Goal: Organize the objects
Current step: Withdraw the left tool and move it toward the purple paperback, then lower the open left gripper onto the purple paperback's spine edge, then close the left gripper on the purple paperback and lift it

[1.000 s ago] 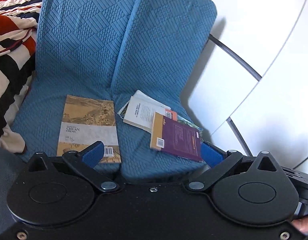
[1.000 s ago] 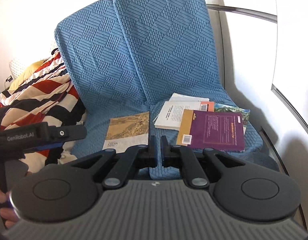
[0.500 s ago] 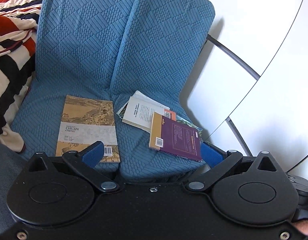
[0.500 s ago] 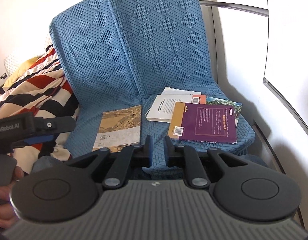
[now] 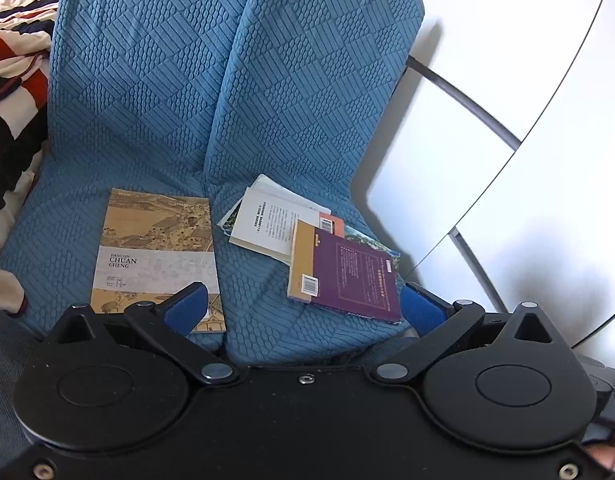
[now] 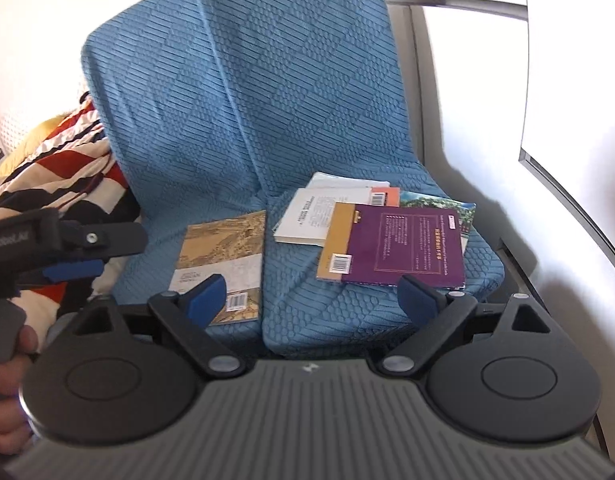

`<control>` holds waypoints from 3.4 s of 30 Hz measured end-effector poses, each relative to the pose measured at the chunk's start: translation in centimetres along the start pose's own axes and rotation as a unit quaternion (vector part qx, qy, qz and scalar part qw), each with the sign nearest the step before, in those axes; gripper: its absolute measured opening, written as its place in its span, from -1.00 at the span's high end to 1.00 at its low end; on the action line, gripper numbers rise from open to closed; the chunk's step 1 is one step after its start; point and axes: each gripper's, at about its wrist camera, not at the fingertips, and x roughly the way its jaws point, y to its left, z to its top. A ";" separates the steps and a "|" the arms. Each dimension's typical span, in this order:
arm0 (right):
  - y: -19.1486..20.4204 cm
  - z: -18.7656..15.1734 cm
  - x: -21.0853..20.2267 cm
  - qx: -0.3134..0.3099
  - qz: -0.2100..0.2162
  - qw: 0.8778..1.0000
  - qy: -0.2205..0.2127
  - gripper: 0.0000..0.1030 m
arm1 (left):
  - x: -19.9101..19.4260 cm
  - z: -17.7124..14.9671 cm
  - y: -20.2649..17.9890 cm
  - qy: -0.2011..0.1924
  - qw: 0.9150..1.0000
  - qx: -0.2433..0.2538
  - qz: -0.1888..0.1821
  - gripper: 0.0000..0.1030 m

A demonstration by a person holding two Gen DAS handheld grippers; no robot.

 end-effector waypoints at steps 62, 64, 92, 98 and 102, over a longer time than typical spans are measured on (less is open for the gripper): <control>-18.6 -0.3 24.4 0.128 -0.044 0.984 0.117 -0.12 | 34.6 -0.7 1.7 0.182 0.981 -0.065 -0.029 -0.43; -18.4 -0.1 24.6 0.123 -0.046 0.985 0.111 -0.14 | 34.9 -0.4 1.6 0.182 0.981 -0.066 -0.034 -0.41; -22.6 -1.4 23.5 0.266 0.045 0.958 0.101 -0.11 | 32.9 0.7 6.0 0.193 0.910 -0.294 -0.220 0.58; -23.1 -1.4 23.4 0.292 0.040 0.951 0.097 -0.11 | 33.1 -0.2 5.4 0.203 0.906 -0.314 -0.199 0.79; -23.5 -1.1 21.7 0.333 0.031 0.939 0.079 -0.12 | 32.5 0.1 4.3 0.199 0.916 -0.294 -0.189 0.80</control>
